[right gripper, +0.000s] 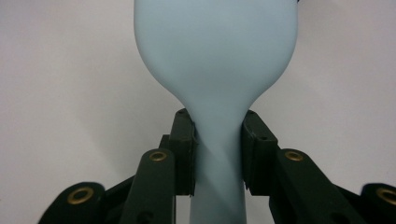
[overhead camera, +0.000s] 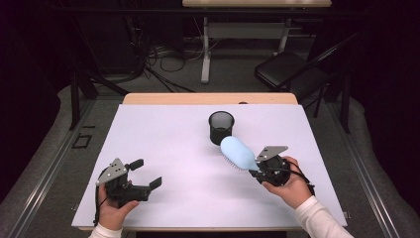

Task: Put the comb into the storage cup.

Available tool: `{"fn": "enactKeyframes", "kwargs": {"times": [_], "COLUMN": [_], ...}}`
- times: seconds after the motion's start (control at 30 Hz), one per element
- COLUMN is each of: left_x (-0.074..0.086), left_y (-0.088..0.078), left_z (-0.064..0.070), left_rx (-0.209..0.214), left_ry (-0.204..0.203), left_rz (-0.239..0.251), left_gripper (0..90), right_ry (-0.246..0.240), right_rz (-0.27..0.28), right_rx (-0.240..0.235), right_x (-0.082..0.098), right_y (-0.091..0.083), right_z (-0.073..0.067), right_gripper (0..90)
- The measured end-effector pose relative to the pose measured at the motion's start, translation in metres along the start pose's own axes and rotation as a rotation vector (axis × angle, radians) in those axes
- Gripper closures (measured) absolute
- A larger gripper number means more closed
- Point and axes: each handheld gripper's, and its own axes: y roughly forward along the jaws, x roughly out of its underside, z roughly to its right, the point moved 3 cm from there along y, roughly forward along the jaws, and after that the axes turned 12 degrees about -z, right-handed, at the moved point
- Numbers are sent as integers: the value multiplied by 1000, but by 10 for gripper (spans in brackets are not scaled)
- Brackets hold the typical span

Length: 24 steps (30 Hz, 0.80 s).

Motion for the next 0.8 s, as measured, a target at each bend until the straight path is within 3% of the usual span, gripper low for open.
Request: {"fn": "enactKeyframes", "kwargs": {"times": [0.8], "left_x": [0], "left_y": [1], "left_z": [0], "left_rx": [-2], "left_ry": [0], "left_rz": [-7], "left_gripper": [11], "right_ry": [-15], "right_rz": [108], "right_rx": [-5], "right_x": [-24], "right_y": [0], "right_z": [-12], "right_gripper": [696]}}
